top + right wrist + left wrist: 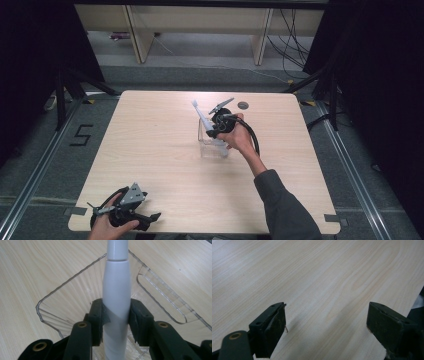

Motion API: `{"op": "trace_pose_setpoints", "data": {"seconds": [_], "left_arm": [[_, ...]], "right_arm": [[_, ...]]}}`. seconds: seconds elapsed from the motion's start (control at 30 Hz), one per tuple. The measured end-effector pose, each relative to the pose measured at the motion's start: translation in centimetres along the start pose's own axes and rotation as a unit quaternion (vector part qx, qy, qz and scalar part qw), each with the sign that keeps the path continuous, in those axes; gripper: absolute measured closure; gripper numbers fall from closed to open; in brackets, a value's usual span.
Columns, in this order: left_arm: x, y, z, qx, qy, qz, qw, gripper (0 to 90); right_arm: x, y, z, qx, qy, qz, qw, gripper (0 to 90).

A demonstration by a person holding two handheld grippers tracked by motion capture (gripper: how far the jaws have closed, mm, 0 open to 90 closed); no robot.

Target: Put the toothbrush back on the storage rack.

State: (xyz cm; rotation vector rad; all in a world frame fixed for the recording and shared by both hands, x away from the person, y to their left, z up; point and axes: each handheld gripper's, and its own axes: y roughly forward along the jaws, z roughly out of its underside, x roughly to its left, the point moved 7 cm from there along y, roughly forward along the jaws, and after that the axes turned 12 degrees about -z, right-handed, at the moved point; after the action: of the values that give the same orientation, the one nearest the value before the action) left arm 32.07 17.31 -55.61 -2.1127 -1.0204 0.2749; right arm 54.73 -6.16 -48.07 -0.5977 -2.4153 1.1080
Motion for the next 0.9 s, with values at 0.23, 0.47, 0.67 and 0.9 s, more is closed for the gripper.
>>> {"op": "trace_pose_setpoints", "data": {"seconds": [0.23, 0.47, 0.67, 0.9], "left_arm": [[0.0, 0.0, 0.0, -0.001, -0.001, -0.001, 1.0, 15.4], [0.1, 0.0, 0.0, -0.001, -0.003, -0.001, 1.0, 15.4], [0.1, 0.0, 0.0, -0.001, 0.001, -0.002, 1.0, 15.4], [0.1, -0.1, 0.0, -0.001, -0.002, -0.002, 1.0, 15.4]], "right_arm": [[-0.3, 0.0, -0.2, -0.011, -0.021, 0.004, 0.9997, 63.6], [-0.1, -1.1, -0.2, -0.027, -0.009, 0.002, 0.9996, 60.1], [0.0, -1.8, -0.2, -0.048, -0.007, -0.002, 0.9988, 57.2], [0.5, -3.5, -0.1, -0.065, -0.032, -0.008, 0.9973, 53.5]]}}
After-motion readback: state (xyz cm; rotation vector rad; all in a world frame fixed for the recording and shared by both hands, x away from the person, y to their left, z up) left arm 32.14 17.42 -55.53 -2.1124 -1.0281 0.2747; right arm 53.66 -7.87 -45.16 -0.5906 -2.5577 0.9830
